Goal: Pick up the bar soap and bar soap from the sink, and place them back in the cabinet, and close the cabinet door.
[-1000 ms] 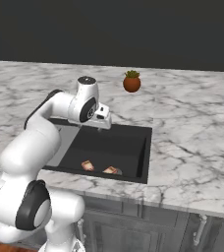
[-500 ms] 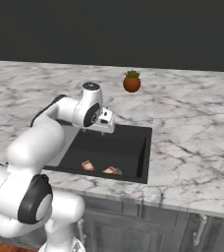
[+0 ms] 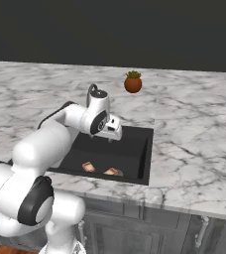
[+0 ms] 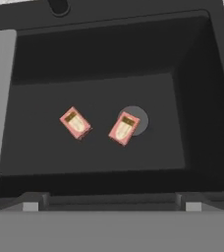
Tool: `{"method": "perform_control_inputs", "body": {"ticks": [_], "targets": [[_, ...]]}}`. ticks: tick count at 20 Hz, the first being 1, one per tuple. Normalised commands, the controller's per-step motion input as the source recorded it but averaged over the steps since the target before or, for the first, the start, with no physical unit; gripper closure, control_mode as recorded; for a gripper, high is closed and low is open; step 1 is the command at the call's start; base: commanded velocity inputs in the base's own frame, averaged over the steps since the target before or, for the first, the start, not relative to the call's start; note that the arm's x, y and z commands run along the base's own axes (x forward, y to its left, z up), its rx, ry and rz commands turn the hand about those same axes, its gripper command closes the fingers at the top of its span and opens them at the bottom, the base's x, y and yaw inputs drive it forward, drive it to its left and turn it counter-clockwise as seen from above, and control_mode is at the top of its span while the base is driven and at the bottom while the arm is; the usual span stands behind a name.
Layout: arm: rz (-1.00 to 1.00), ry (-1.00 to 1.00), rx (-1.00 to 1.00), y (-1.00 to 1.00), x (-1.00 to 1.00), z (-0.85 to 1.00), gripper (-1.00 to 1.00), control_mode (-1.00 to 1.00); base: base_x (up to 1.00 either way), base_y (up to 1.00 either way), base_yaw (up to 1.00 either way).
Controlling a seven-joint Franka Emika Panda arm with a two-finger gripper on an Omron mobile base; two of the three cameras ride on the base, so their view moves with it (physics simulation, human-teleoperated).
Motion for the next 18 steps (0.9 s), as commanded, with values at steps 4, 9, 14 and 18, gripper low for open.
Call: {"method": "perform_control_inputs", "body": {"ticks": [4,9,14,18], "targets": [[-0.10,0.02,0.00,-0.01,0.02,-0.11,-1.00,-1.00,0.00,0.00,0.00],[-0.11,0.04,0.00,0.00,0.07,-0.08,-1.00,-1.00,0.00,0.00,0.00],[-0.06,0.07,0.00,0.00,0.12,-0.03,-1.00,-1.00,0.00,0.00,0.00],[-0.02,0.06,0.00,0.00,0.18,-0.15,-1.00,-1.00,0.00,0.00,0.00]]}}
